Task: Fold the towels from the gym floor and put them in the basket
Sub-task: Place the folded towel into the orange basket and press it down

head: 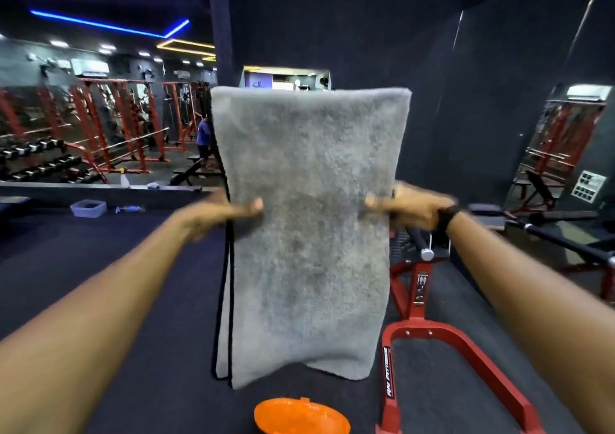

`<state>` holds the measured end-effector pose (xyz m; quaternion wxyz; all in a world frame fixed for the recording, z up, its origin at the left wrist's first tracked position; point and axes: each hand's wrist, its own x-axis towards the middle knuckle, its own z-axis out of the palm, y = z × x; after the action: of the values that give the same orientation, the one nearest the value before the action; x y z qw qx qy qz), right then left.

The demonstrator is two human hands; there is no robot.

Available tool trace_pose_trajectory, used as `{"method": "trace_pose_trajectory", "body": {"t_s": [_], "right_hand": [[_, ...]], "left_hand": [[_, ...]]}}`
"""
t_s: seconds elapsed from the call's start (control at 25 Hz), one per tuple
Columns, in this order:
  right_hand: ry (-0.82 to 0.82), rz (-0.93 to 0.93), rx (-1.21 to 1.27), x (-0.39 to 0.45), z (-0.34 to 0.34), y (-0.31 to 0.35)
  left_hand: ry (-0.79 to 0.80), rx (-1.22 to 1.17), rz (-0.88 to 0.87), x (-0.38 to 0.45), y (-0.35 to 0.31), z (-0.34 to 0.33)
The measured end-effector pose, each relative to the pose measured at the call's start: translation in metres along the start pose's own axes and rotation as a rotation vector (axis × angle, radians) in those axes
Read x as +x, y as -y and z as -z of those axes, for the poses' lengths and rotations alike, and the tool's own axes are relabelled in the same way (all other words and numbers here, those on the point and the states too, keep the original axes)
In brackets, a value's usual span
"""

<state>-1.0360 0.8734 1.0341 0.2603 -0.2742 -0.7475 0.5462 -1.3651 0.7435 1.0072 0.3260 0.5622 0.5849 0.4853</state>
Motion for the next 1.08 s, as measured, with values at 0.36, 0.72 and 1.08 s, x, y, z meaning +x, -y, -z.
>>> {"method": "trace_pose_trajectory", "body": {"t_s": [0.36,0.72,1.08], "right_hand": [[-0.206,-0.263,0.265,0.001,-0.019,-0.073],[-0.295,-0.064,0.192,0.006,-0.024,-0.074],[-0.349,0.008,-0.134,0.003,-0.018,-0.067]], "left_hand": [[-0.189,-0.3,0.352,-0.013,0.045,-0.014],[-0.053,0.351,0.088,-0.015,0.059,-0.016],[-0.143,0.037,0.113,-0.006,0.053,-0.012]]}}
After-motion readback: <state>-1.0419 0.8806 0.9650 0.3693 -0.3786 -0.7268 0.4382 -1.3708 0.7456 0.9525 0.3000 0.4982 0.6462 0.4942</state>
